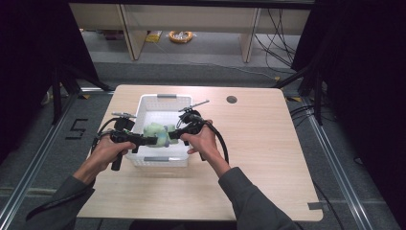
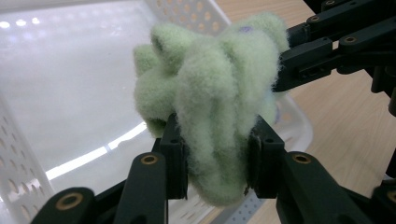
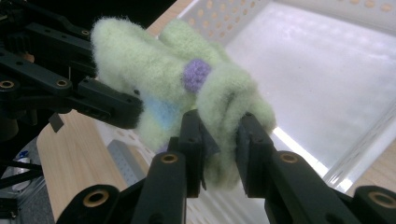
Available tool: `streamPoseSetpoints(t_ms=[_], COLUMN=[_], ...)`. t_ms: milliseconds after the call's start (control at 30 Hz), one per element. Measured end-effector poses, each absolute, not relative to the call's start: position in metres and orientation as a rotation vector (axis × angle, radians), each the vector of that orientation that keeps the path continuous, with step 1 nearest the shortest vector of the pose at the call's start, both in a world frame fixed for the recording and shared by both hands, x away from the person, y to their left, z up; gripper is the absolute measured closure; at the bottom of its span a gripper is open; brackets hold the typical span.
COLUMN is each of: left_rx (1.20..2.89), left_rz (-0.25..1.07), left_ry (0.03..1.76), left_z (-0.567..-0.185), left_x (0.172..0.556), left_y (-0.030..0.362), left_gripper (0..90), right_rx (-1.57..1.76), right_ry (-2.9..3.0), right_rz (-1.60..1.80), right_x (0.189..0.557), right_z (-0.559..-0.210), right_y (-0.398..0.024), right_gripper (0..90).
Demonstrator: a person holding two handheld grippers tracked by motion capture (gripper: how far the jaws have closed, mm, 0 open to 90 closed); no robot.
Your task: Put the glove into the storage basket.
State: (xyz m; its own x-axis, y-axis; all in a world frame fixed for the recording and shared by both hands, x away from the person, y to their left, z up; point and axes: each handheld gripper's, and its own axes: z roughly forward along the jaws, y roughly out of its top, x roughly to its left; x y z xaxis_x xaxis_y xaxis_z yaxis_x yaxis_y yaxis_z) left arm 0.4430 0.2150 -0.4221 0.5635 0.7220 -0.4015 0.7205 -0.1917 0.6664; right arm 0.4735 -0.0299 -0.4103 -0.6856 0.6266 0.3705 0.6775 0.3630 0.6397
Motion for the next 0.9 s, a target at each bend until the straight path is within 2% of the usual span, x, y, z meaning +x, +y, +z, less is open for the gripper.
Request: streamPoseSetpoints(t_ms=[467,900], left_rx=[1.964,2.041], left_rz=[-0.058,-0.047], left_ry=[1.238,1.278], left_z=[-0.44,-0.451], left_x=[0.46,0.464], left_y=[0.218,0.211], left_gripper=[64.0,62.6], right_rx=[-1.314,-1.347], right_ry=[-2.504,-2.525], right_rz=[-1.147,-1.059], right_x=[0.485,0.487], right_z=[-0.436,-0.45], right_y=[-0.018,-0.011], right_gripper=[74.2,73.8])
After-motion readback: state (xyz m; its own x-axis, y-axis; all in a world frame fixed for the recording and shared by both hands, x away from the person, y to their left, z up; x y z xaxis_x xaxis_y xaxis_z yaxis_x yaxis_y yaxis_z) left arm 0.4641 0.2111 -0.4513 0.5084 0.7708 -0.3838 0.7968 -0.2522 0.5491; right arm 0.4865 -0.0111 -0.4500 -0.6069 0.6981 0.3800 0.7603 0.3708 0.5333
